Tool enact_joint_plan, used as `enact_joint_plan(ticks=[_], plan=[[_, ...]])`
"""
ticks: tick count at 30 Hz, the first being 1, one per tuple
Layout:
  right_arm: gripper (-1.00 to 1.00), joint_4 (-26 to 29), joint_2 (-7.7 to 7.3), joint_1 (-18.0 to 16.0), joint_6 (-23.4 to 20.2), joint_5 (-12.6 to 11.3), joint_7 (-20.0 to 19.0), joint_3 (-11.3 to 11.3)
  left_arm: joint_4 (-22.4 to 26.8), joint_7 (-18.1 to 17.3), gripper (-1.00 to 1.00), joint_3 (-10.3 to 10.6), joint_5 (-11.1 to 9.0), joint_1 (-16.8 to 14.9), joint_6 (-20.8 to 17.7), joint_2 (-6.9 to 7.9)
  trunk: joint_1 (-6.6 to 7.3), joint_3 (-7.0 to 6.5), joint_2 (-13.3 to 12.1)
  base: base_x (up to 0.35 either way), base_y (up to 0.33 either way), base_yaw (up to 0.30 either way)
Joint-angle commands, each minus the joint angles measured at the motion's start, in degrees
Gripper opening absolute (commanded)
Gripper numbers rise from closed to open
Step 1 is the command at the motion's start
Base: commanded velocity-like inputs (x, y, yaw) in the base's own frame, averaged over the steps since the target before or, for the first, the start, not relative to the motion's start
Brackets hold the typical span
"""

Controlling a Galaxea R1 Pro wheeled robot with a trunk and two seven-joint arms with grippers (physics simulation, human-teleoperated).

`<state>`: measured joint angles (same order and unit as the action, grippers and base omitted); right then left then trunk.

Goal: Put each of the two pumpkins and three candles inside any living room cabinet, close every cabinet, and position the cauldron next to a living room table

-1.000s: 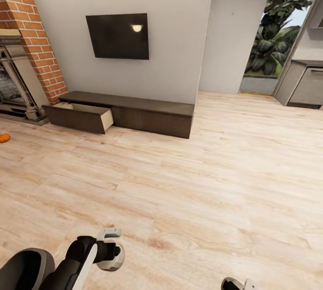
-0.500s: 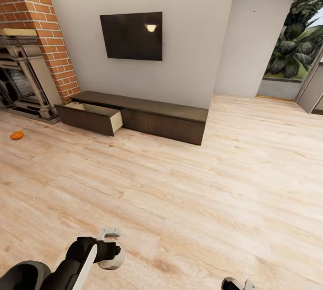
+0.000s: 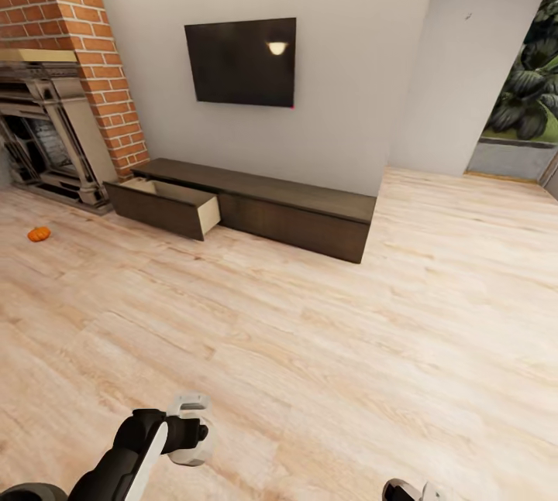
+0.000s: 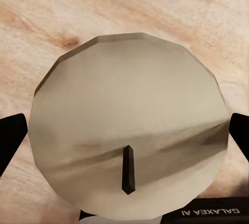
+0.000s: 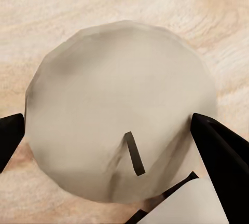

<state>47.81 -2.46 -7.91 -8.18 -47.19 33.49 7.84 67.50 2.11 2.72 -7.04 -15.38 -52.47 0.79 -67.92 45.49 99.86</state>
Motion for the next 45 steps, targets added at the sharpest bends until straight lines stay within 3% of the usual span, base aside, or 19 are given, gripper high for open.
enact_joint_plan(ticks=[1,26,45], plan=[[-1.0,0.0,0.0,0.0,0.0,0.1,0.0,0.0,0.0,0.0,-1.0,0.0,0.0,0.0,0.0,0.0,0.0,0.0,0.0,0.318,-0.002,0.271],[-1.0,0.0,0.0,0.0,0.0,0.0,0.0,0.0,0.0,0.0,-1.0,0.0,0.0,0.0,0.1,0.0,0.0,0.0,0.0,0.313,-0.124,0.29],[-1.0,0.0,0.0,0.0,0.0,0.0,0.0,0.0,0.0,0.0,-1.0,0.0,0.0,0.0,0.1,0.02,0.0,0.0,0.0,0.318,-0.042,0.292]])
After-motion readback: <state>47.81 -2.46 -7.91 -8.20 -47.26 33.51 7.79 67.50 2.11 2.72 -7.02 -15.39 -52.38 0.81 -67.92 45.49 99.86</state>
